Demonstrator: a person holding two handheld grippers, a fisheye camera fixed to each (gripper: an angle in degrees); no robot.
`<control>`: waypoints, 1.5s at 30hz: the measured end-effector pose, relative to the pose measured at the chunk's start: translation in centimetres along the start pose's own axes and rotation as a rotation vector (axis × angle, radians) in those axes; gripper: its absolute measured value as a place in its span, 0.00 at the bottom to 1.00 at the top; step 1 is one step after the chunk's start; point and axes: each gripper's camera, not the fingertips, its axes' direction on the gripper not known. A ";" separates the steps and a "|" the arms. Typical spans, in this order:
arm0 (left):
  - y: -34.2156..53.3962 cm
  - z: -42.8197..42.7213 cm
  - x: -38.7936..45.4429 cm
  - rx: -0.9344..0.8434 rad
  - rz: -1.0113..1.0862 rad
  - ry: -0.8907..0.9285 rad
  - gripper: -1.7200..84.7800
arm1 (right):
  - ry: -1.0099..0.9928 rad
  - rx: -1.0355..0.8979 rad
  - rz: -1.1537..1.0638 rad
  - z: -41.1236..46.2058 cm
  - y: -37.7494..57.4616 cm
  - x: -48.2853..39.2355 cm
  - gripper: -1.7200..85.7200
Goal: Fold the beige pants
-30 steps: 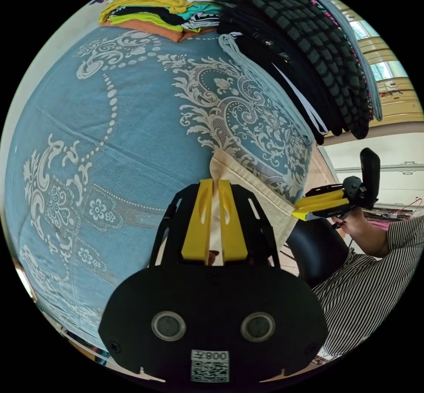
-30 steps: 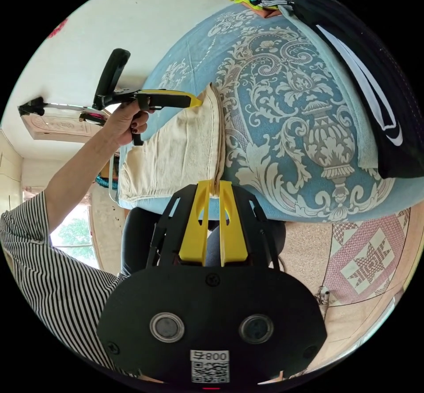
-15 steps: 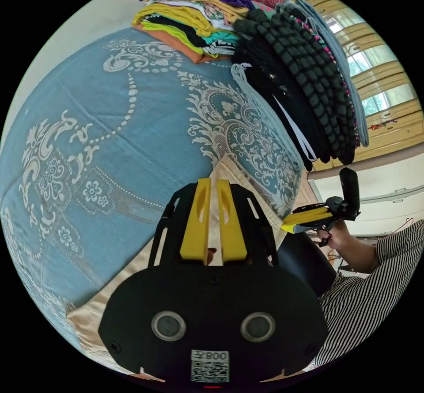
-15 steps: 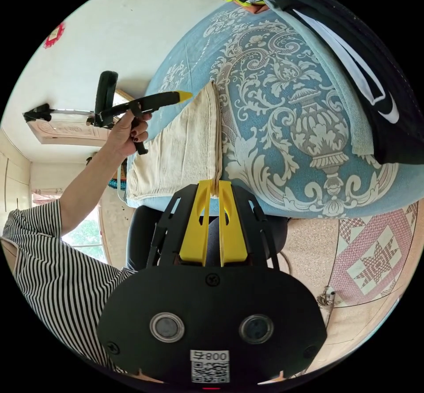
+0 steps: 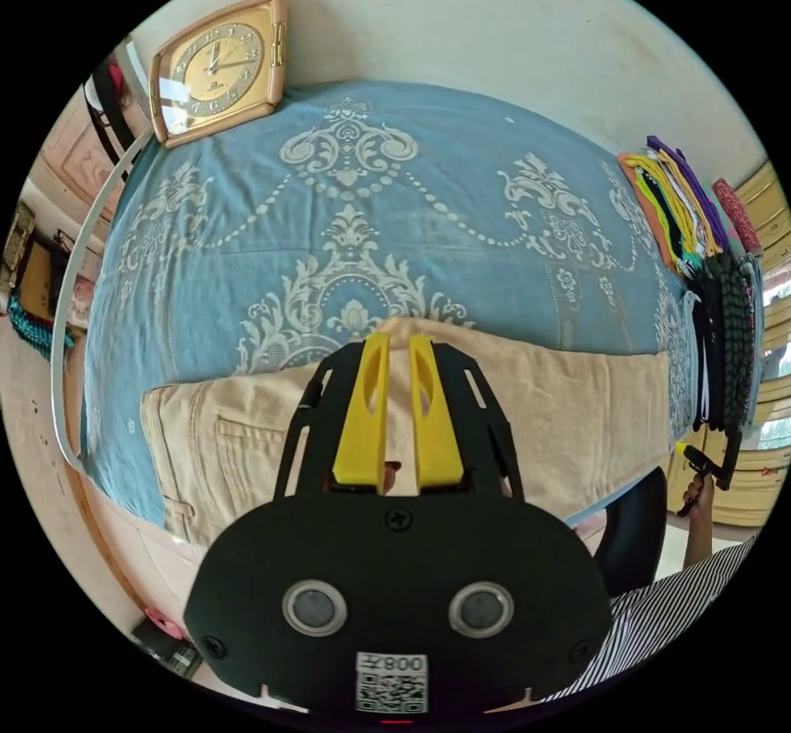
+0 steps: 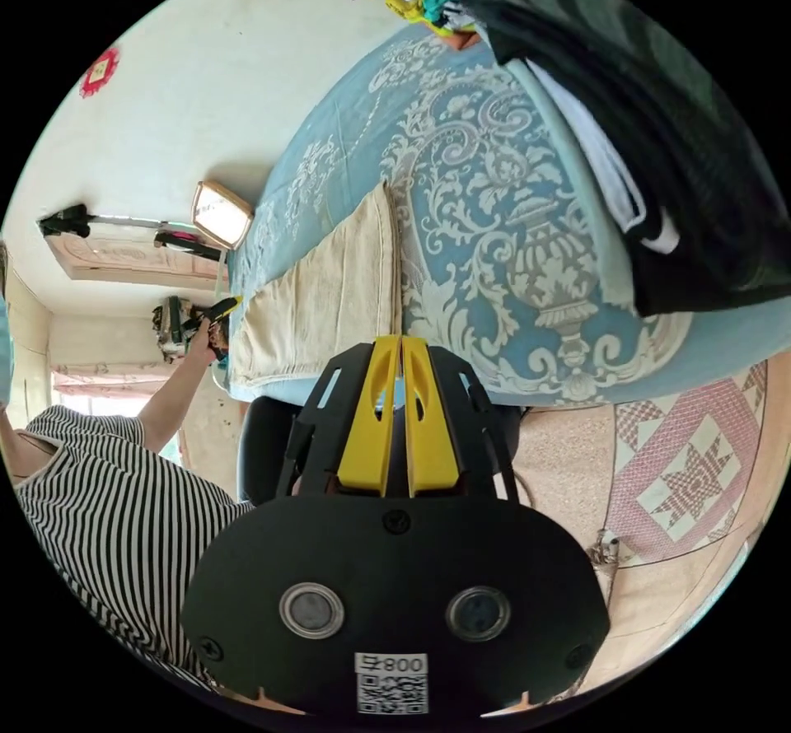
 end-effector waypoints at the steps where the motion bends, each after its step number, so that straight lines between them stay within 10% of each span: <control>1: 0.0 1.0 -1.6 -0.021 0.003 -0.003 0.06 | 0.014 0.011 -0.011 -0.4 -0.3 -0.7 0.03; 18: 4.5 11.1 -15.9 -0.041 0.233 0.297 0.03 | -0.190 -0.323 -0.900 37.0 -13.6 -50.1 0.02; 27: 10.1 15.8 -22.3 0.121 0.207 0.484 0.03 | -0.003 -0.379 -0.979 43.7 -9.6 -54.8 0.02; 45: 25.3 18.2 -26.6 0.231 -0.162 0.028 0.02 | -0.171 -0.260 -0.745 39.4 -20.0 -57.6 0.02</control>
